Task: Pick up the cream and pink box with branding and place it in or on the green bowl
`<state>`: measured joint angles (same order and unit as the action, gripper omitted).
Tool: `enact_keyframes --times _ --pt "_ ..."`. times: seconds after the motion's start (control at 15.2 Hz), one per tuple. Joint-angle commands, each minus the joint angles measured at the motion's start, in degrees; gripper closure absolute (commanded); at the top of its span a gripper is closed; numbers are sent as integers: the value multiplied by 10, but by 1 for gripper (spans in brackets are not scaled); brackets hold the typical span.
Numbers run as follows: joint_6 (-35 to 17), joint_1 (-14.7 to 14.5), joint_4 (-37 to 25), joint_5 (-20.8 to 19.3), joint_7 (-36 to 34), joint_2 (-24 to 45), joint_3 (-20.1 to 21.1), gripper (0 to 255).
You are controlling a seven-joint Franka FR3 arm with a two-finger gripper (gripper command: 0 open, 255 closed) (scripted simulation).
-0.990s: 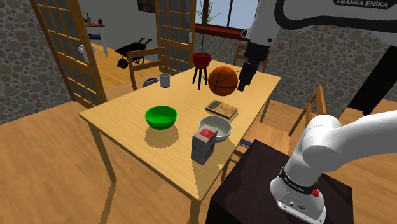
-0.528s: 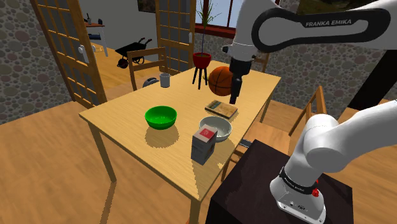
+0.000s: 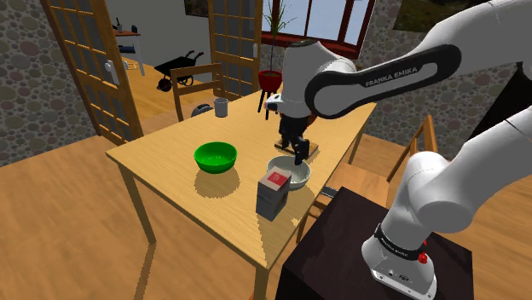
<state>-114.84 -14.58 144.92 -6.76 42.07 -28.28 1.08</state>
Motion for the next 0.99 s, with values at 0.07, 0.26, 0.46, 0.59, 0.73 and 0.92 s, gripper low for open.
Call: enact_keyframes --times 0.07,0.26,0.46,0.59,0.73,0.92 --pt "-61 -23 19 -36 73 47 8 0" --pt "-94 -29 33 -54 98 69 11 0" --pt "-121 -26 46 -60 96 82 9 0" --pt "-139 -23 54 -64 93 92 7 0" --pt "-153 -21 60 -68 91 100 6 0" --pt "-153 -21 60 -68 91 100 6 0"
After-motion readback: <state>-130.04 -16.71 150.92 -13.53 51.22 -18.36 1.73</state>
